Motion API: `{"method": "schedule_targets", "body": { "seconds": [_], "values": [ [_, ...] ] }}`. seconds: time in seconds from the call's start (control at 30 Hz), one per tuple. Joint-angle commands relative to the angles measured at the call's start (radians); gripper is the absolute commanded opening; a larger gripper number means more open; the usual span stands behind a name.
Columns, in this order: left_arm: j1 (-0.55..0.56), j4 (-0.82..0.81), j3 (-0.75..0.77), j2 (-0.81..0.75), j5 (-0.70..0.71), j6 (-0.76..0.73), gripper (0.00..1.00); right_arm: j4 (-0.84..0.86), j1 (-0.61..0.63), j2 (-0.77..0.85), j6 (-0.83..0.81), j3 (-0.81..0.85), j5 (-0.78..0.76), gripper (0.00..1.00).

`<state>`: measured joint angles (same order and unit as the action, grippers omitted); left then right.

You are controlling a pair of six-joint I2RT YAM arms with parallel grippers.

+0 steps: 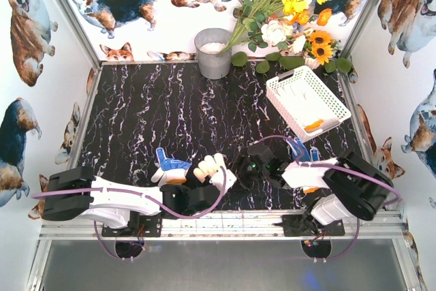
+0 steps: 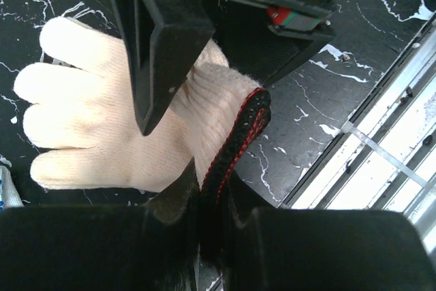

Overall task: Put the gloves into the storage basket
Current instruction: Pick up the glove from the center of the board.

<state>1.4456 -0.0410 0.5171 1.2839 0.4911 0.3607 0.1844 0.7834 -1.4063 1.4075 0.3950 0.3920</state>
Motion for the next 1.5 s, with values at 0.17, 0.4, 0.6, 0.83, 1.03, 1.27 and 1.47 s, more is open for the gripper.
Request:
{"method": "schedule_targets", "body": {
  "seconds": [0.17,0.4,0.6,0.83,1.03,1.27,1.47],
  "values": [
    [0.006,0.000,-0.010,-0.043,-0.072,-0.032,0.00,0.249,0.006,-0.144,0.005,0.026,0.117,0.58],
    [0.006,0.019,-0.012,-0.057,-0.086,-0.029,0.00,0.273,0.010,-0.170,-0.008,0.047,0.156,0.43],
    [0.006,0.024,-0.009,-0.063,-0.101,-0.023,0.00,0.321,0.010,-0.186,-0.032,0.050,0.175,0.10],
    [0.004,0.068,-0.003,-0.119,-0.065,0.012,0.60,0.362,0.007,-0.194,-0.093,0.046,0.162,0.00],
    [-0.040,0.182,0.049,-0.206,-0.088,0.021,1.00,0.205,-0.034,-0.128,-0.224,0.063,0.118,0.00],
    [-0.258,0.306,0.101,-0.352,-0.180,0.006,1.00,-0.245,-0.095,0.015,-0.559,0.219,0.000,0.00],
    [-0.559,0.456,0.197,-0.392,-0.262,-0.041,1.00,-0.434,-0.149,0.047,-0.772,0.307,-0.059,0.00]
  ]
}}
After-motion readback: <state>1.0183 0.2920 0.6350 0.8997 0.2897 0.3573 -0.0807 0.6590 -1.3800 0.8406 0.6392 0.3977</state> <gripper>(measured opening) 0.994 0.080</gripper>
